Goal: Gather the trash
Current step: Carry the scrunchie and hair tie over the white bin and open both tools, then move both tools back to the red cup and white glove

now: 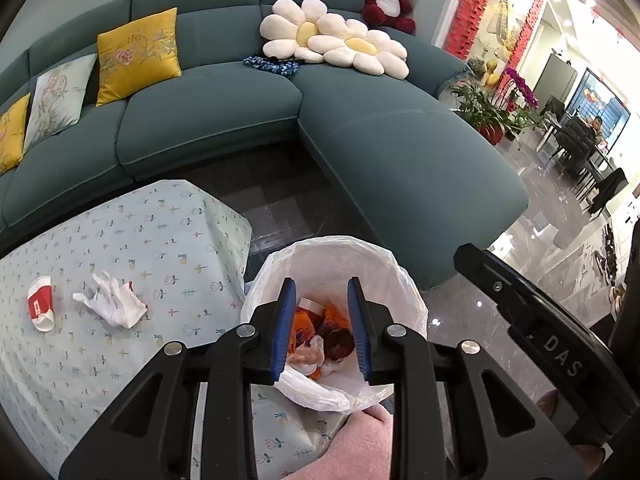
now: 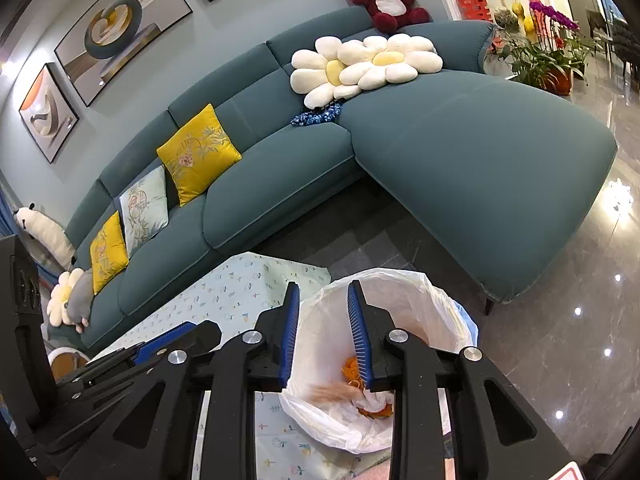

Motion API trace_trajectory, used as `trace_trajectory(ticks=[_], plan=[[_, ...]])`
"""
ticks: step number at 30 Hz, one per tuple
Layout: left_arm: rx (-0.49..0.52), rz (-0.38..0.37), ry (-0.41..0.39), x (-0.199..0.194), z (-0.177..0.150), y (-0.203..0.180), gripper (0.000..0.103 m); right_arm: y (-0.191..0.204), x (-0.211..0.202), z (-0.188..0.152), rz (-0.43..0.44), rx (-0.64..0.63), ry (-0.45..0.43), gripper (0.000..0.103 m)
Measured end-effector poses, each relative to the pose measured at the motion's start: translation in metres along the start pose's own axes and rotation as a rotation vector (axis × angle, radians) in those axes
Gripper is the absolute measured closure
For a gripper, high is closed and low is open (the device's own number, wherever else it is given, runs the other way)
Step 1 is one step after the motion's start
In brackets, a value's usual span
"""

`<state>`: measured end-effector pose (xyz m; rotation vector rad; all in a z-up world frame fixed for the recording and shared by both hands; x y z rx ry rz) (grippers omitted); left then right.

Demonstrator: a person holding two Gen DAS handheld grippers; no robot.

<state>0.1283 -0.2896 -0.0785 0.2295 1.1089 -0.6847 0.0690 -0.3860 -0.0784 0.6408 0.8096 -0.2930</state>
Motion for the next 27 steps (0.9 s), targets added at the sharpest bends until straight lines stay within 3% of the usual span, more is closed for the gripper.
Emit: trace_trajectory(ticks=[8, 12, 27], plan=[[-0.043, 0.016, -0.017, -0.012, -0.004, 0.023, 0.075, 0.021, -0.001, 0.0, 0.012, -0.03, 0.003, 0.076], [-0.084, 0.026, -0.029, -0.019, -0.007, 0.046, 0.067, 0.042, 0.002, -0.006, 0.022, -0.065, 0.016, 0.071], [-0.263, 0.073, -0.055, -0.048, -0.036, 0.16, 0.061, 0.131, 0.036, -0.046, 0.053, -0.191, 0.101, 0.068]])
Point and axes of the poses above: each gripper's, at about its wrist camera, not at the fingertips, and x roughly the way its jaws point, y to its left, z to its top, the point moved 10 cm from there along x, roughly the way its jaws point, and after that the axes turned 10 degrees about y, right-handed, at the moved point
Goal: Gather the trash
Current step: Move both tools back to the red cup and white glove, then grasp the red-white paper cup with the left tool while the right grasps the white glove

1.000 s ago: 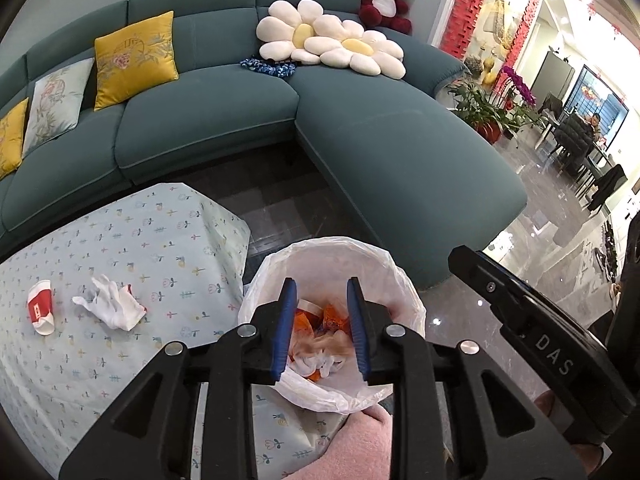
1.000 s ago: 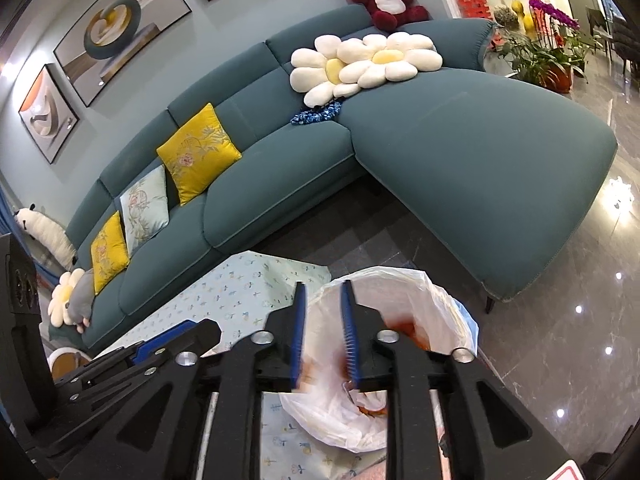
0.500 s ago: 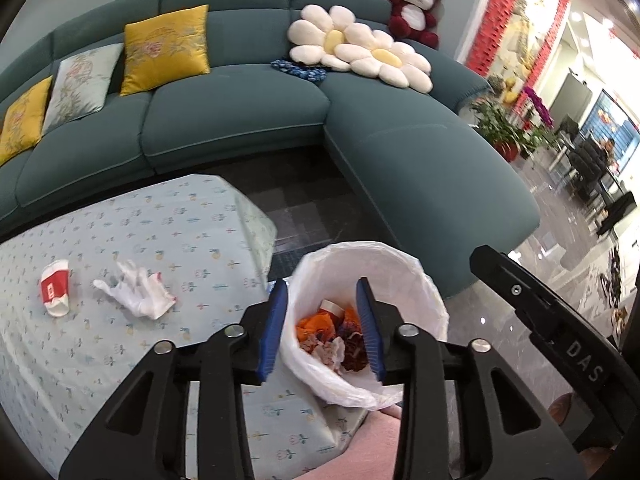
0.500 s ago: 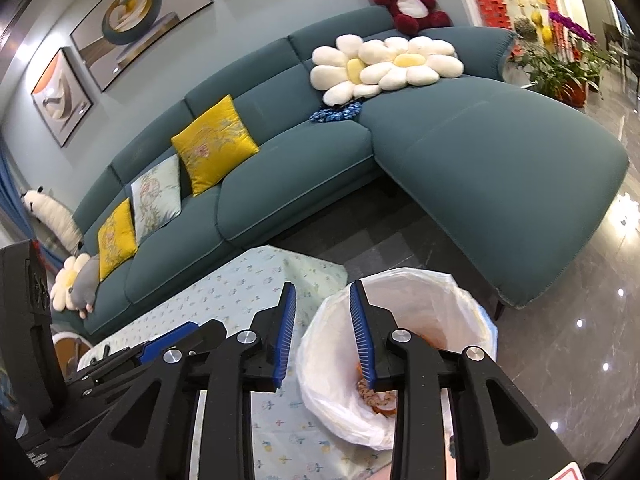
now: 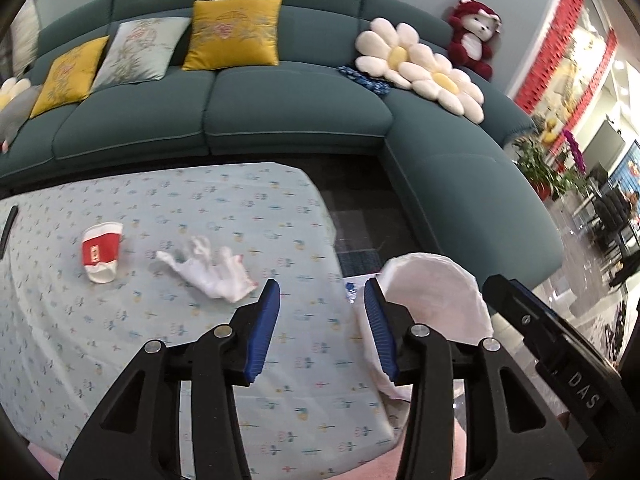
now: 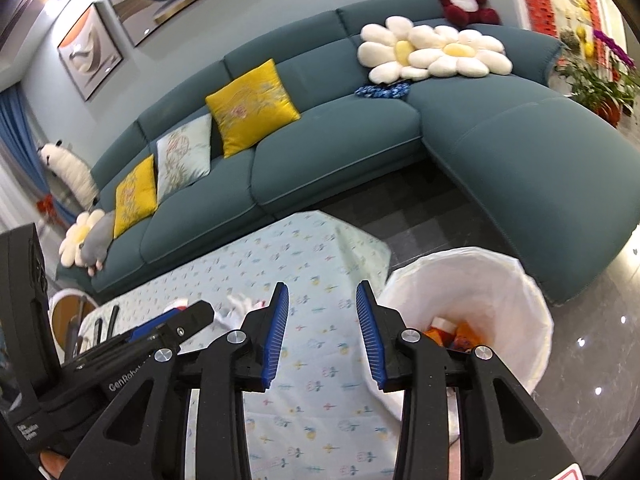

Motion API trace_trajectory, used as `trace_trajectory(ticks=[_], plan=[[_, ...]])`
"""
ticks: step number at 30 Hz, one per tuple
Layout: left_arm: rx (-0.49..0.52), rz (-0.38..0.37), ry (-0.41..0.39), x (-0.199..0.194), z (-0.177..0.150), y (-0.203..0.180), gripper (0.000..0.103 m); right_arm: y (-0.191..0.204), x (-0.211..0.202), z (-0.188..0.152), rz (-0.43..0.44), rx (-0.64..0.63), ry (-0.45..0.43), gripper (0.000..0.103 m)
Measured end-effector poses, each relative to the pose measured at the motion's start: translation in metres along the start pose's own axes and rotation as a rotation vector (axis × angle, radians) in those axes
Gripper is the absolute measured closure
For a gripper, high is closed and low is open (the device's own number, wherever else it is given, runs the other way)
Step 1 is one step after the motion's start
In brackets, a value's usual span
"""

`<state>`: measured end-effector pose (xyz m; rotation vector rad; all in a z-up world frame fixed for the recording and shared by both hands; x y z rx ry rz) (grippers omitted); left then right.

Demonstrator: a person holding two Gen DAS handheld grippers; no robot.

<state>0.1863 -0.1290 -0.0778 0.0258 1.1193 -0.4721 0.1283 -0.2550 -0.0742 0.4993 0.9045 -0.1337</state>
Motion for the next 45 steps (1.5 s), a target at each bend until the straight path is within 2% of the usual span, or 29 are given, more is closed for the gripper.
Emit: trace_trajectory(ticks=[7, 15, 23, 28, 31, 34, 39, 45], plan=[[-0.059, 0.012, -0.005, -0.005, -0.001, 0.042, 0.061, 0.039, 0.022, -0.011, 0.003, -0.054, 0.045, 0.067], [-0.137, 0.029, -0.002, -0.005, -0.005, 0.095, 0.055, 0.079, 0.049, -0.024, 0.004, -0.106, 0.093, 0.063], [-0.227, 0.062, 0.024, 0.003, -0.017, 0.161, 0.051, 0.115, 0.085, -0.042, 0.002, -0.155, 0.163, 0.063], [-0.287, 0.104, 0.042, 0.012, -0.027, 0.208, 0.038, 0.132, 0.114, -0.053, -0.002, -0.175, 0.213, 0.063], [-0.319, 0.124, 0.064, 0.021, -0.031, 0.235, 0.032, 0.138, 0.134, -0.057, -0.01, -0.179, 0.239, 0.057], [-0.34, 0.148, 0.084, 0.032, -0.033, 0.258, 0.026, 0.14, 0.154, -0.06, -0.014, -0.171, 0.27, 0.057], [-0.377, 0.174, 0.122, 0.055, -0.027, 0.297, 0.026, 0.139, 0.196, -0.063, -0.046, -0.158, 0.325, 0.056], [-0.384, 0.169, 0.162, 0.089, -0.009, 0.324, 0.026, 0.13, 0.242, -0.06, -0.07, -0.112, 0.377, 0.054]])
Point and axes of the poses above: each gripper's, at about its wrist camera, not at the fingertips, and x roughly the way its jaws point, y to its left, z to its top, the point moved 10 cm from there along x, roughly the way its jaws point, and after that the axes turned 10 degrees about y, right-handed, at the moved point
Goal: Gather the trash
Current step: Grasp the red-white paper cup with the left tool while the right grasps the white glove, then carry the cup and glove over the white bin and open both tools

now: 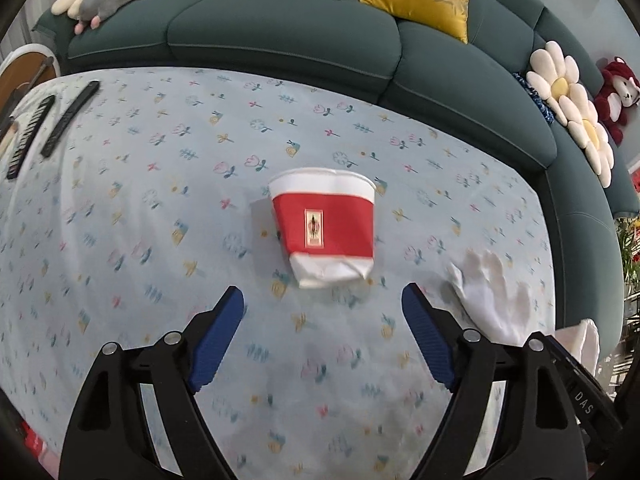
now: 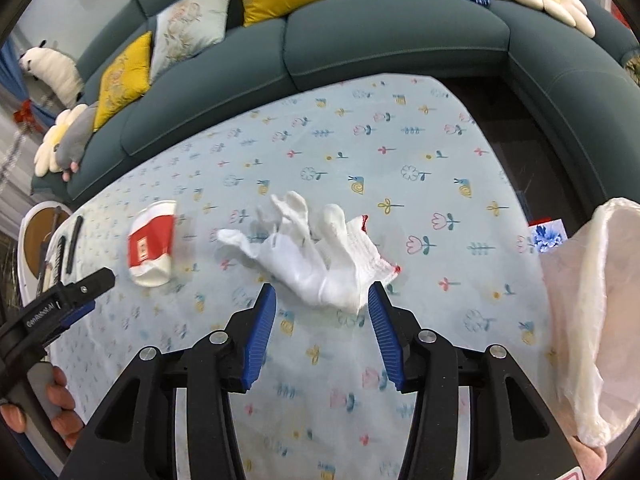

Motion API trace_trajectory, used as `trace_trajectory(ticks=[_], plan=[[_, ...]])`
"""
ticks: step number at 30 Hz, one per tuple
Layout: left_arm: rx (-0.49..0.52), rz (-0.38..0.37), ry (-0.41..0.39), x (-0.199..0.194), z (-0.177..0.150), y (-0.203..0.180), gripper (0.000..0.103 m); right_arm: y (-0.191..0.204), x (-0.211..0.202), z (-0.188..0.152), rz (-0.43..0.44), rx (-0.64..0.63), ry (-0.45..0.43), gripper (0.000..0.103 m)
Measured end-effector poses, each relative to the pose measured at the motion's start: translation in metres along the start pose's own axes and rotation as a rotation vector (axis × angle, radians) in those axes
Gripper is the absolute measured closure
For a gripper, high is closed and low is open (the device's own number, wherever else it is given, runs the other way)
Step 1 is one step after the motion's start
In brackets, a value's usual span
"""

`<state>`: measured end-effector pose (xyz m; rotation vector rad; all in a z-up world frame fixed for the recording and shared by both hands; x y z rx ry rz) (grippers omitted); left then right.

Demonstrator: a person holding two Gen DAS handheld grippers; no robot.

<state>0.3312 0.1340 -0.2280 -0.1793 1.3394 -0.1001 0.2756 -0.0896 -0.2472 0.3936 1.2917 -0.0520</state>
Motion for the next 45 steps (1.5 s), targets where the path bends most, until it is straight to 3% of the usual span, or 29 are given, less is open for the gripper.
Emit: trace_trajectory(ticks=[3, 9, 13, 15, 17, 19, 20, 22, 27, 34, 45], plan=[[-0.005, 0.0, 0.024, 0.017, 0.015, 0.002, 0.026, 0.0, 0.015, 0.01, -0.001, 0.023, 0.007, 0.042], [-0.076, -0.012, 0.057, 0.043, 0.028, 0.022, 0.026, 0.008, 0.039, 0.024, -0.008, 0.019, 0.029, 0.042], [-0.128, -0.088, 0.092, 0.057, 0.021, 0.032, 0.04, 0.012, 0.055, 0.024, -0.007, 0.011, 0.054, 0.043], [-0.117, -0.099, 0.08, 0.056, 0.02, 0.029, 0.043, 0.013, 0.064, 0.02, -0.002, 0.01, 0.074, 0.047], [-0.086, -0.117, 0.069, 0.053, 0.02, 0.021, 0.054, 0.013, 0.065, 0.018, -0.017, -0.001, 0.057, 0.051], [-0.072, -0.139, 0.075, 0.052, 0.019, 0.012, 0.071, 0.014, 0.065, 0.016, -0.03, -0.009, 0.051, 0.063], [-0.059, -0.143, 0.075, 0.051, 0.018, 0.007, 0.073, 0.014, 0.065, 0.015, -0.027, -0.008, 0.052, 0.067], [-0.034, -0.127, 0.068, 0.048, 0.015, -0.001, 0.077, 0.014, 0.066, 0.012, -0.01, -0.004, 0.063, 0.084], [0.004, -0.107, 0.057, 0.038, 0.004, -0.018, 0.079, 0.017, 0.061, 0.002, 0.024, 0.002, 0.078, 0.089], [0.062, -0.119, 0.006, -0.001, -0.001, -0.053, 0.079, 0.023, 0.024, 0.0, 0.066, -0.004, 0.023, 0.09], [0.188, -0.159, -0.144, -0.104, -0.013, -0.143, 0.079, 0.009, -0.114, 0.023, 0.125, -0.008, -0.206, 0.09]])
Point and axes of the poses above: each gripper's, at about its wrist camera, not at the fingertips, and x roughly the way its jaws point, y to its left, z to its top, the point moved 10 cm from there along x, roughly the way its jaws point, and after that the axes turned 10 degrees about y, right-handed, at the moved point
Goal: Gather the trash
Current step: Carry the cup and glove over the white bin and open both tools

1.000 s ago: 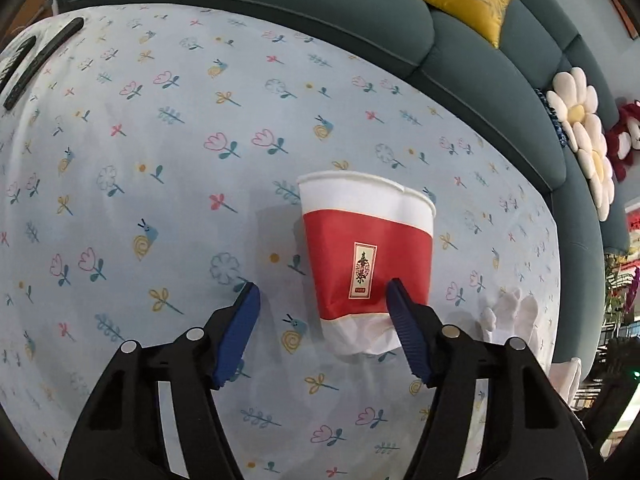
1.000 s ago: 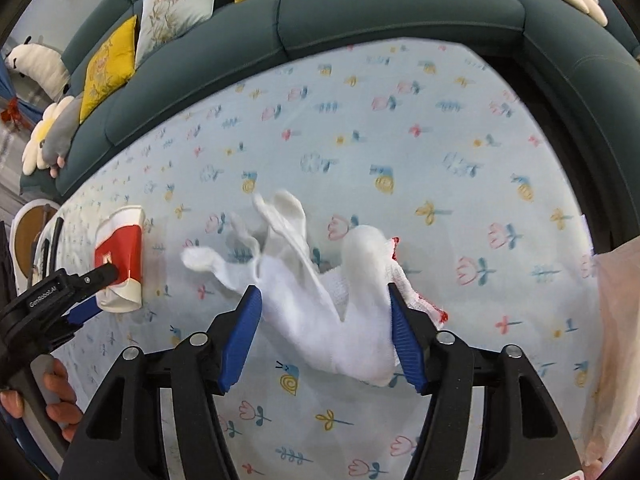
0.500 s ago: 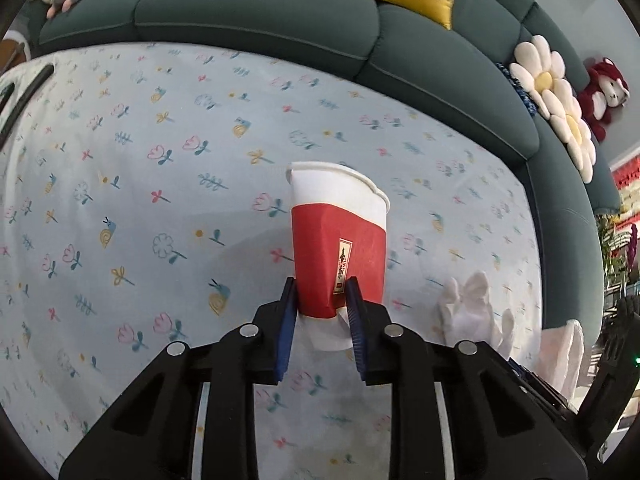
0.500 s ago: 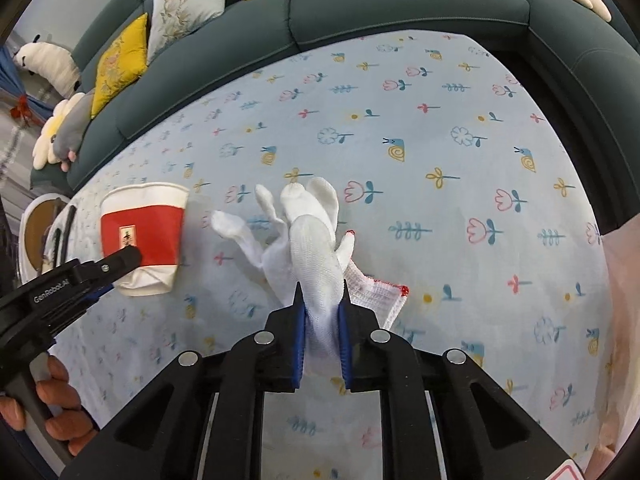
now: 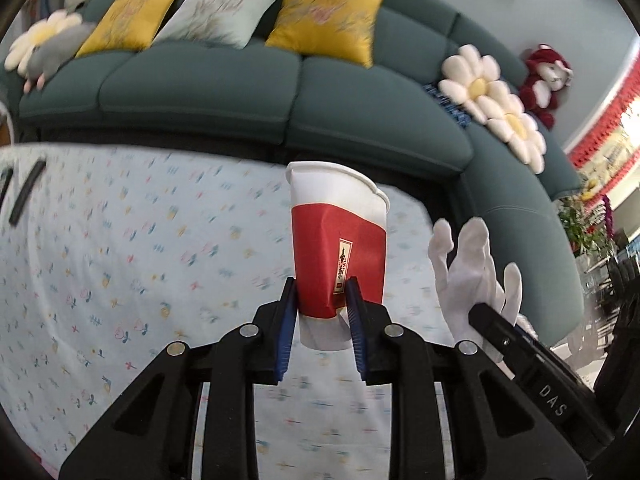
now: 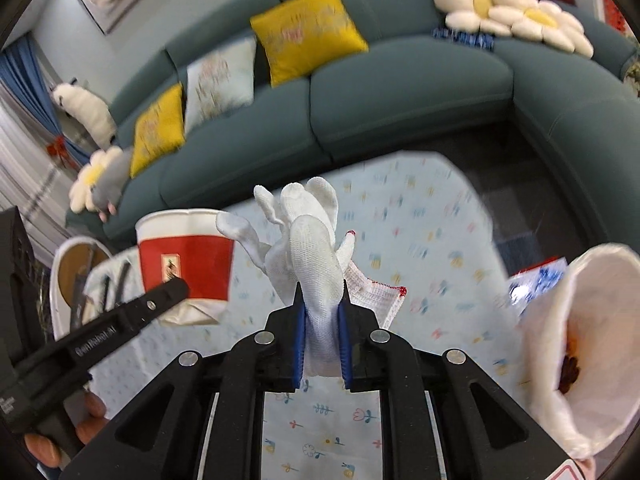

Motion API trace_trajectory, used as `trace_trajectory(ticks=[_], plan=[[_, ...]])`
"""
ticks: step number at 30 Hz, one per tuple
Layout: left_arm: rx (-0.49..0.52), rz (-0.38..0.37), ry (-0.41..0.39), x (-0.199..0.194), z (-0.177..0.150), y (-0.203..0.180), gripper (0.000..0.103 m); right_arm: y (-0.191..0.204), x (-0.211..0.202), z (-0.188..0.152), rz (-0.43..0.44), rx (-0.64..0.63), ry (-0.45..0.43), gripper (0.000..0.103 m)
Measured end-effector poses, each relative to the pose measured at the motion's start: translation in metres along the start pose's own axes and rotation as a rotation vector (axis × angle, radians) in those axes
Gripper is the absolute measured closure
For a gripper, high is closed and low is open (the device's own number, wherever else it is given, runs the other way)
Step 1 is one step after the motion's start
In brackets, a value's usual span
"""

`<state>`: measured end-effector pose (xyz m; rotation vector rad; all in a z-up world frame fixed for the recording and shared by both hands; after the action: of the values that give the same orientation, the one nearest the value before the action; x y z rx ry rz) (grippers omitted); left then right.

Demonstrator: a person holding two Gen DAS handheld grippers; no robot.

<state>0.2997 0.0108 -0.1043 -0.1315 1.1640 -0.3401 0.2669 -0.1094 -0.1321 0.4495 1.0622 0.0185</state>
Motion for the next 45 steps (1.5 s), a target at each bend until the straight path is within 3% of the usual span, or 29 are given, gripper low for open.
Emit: trace_trajectory(ticks=[12, 21, 32, 45], plan=[[0.171, -0.044, -0.117, -0.074, -0.013, -0.128, 0.079, -0.048, -0.141, 0.024, 0.006, 0.032, -0.219, 0.09], [0.306, -0.085, -0.124, -0.084, -0.05, -0.219, 0.079, -0.115, -0.213, 0.006, -0.024, 0.094, -0.315, 0.09], [0.425, -0.113, -0.041, -0.046, -0.097, -0.294, 0.079, -0.206, -0.227, -0.03, -0.082, 0.201, -0.313, 0.089], [0.488, -0.095, 0.085, 0.02, -0.141, -0.322, 0.079, -0.278, -0.195, -0.068, -0.105, 0.316, -0.243, 0.089]])
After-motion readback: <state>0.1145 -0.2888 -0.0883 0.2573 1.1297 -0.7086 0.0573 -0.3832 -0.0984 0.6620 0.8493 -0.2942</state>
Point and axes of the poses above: each gripper's, at about its wrist camera, not at the fingertips, and x roughly the way its jaws point, y to its left, z to its top, the point moved 10 cm from there along x, roughly the way its jaws point, and after that the axes turned 10 degrees about y, right-handed, at the moved point
